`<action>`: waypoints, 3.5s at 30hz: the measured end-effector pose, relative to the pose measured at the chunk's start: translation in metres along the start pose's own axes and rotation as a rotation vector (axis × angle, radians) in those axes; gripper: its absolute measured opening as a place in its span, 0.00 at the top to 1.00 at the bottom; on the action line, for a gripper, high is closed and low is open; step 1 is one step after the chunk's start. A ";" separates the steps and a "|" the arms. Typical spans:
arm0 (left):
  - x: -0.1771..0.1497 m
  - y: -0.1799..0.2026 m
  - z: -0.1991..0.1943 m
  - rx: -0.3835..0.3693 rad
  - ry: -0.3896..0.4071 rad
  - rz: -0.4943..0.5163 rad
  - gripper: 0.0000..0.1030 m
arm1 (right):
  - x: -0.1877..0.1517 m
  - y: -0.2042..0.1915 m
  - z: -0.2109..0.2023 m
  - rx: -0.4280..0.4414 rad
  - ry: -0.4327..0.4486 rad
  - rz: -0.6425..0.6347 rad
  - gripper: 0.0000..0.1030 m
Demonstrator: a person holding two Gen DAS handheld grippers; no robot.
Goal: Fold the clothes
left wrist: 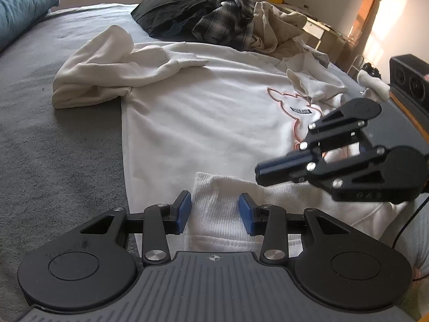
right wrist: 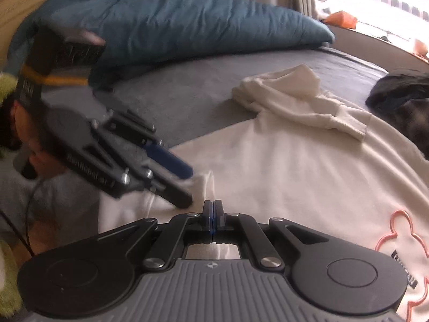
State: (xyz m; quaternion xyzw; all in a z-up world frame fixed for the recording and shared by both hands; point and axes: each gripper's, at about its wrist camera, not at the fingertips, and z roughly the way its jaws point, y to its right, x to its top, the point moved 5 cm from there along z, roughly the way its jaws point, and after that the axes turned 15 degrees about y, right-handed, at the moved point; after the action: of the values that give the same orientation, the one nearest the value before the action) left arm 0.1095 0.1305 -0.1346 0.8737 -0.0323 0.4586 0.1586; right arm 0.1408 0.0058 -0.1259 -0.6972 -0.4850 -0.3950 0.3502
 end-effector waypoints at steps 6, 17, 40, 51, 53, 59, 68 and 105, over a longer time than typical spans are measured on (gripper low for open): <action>0.002 -0.007 -0.009 0.012 -0.012 0.016 0.62 | -0.001 -0.006 0.005 0.041 -0.024 -0.058 0.97; -0.002 -0.003 -0.009 -0.001 -0.041 0.063 0.62 | -0.001 -0.002 0.020 0.045 -0.052 -0.066 0.72; -0.009 0.000 -0.009 -0.005 -0.040 0.074 0.61 | -0.007 -0.001 0.024 0.096 -0.059 -0.007 0.74; -0.010 0.000 -0.009 -0.004 -0.030 0.072 0.61 | -0.006 -0.001 0.025 0.084 -0.041 0.030 0.97; -0.010 -0.001 -0.010 -0.006 -0.026 0.070 0.61 | -0.002 -0.002 0.023 0.071 -0.017 0.021 0.98; -0.009 -0.004 -0.010 -0.004 -0.023 0.045 0.63 | 0.003 -0.004 0.027 0.056 -0.014 -0.023 0.98; -0.007 -0.009 -0.011 -0.001 -0.022 0.004 0.78 | 0.005 0.006 0.030 0.040 0.001 0.014 0.98; -0.002 -0.012 0.001 0.074 -0.042 0.013 0.82 | -0.013 0.027 -0.102 -0.136 0.015 0.194 0.78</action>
State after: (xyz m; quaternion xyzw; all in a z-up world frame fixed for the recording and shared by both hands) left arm 0.1113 0.1417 -0.1396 0.8883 -0.0245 0.4420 0.1226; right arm 0.1423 -0.0964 -0.0951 -0.7600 -0.3846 -0.3964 0.3424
